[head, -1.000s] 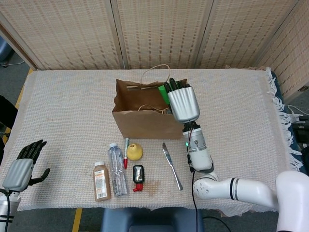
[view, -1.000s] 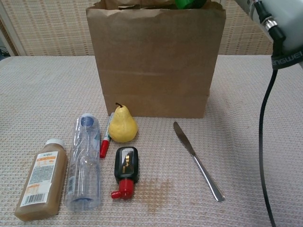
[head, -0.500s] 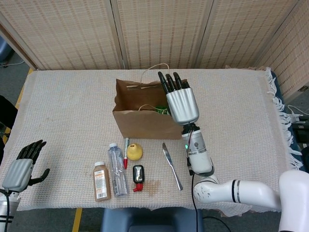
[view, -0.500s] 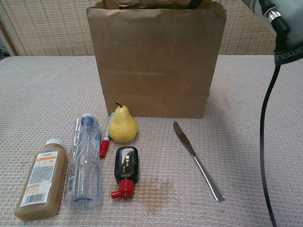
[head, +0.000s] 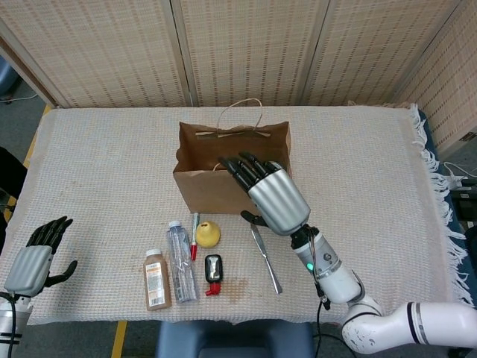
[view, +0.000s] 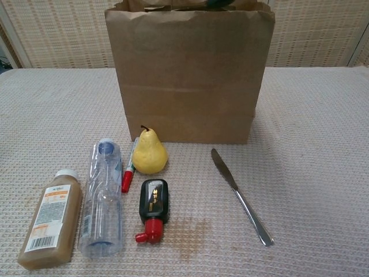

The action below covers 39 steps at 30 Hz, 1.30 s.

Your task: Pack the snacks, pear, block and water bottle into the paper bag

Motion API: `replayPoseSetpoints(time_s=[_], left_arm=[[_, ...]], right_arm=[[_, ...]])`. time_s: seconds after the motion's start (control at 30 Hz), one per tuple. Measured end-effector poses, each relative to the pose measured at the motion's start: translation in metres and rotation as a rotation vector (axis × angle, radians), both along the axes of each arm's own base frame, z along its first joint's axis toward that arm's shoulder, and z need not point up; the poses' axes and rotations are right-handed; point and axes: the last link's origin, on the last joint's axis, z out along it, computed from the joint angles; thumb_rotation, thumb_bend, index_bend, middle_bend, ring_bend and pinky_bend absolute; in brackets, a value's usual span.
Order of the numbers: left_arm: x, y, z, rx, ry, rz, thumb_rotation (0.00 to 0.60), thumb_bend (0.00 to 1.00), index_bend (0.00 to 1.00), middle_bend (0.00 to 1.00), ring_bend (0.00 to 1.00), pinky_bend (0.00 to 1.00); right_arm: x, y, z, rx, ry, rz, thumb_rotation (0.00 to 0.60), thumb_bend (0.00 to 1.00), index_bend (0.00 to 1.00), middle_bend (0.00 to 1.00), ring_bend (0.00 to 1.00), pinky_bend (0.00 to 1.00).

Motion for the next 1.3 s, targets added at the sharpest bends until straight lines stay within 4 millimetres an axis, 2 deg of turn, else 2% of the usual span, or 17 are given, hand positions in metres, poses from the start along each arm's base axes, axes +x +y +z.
replayPoseSetpoints(time_s=[0.27,0.7,1.0,1.3], left_arm=[[-0.001,0.001,0.001,0.008,-0.001,0.008,0.600,0.34,0.00,0.00,0.00,0.07],[-0.002,0.002,0.001,0.000,-0.006,0.011,0.600,0.34,0.00,0.00,0.00,0.07],[-0.002,0.002,0.001,-0.001,-0.013,0.013,0.600,0.34,0.00,0.00,0.00,0.07],[-0.002,0.003,0.002,-0.001,-0.020,0.016,0.600,0.34,0.00,0.00,0.00,0.07]], right_arm=[[-0.007,0.029,-0.026,0.208,0.191,0.109,0.600,0.00,0.07,0.17,0.12,0.37],[-0.032,0.059,-0.099,0.397,0.568,0.235,0.600,0.00,0.06,0.17,0.12,0.34],[-0.045,0.058,-0.134,0.424,0.711,0.235,0.600,0.00,0.00,0.12,0.05,0.22],[-0.041,0.050,-0.173,0.425,0.769,0.218,0.600,0.00,0.00,0.09,0.00,0.16]])
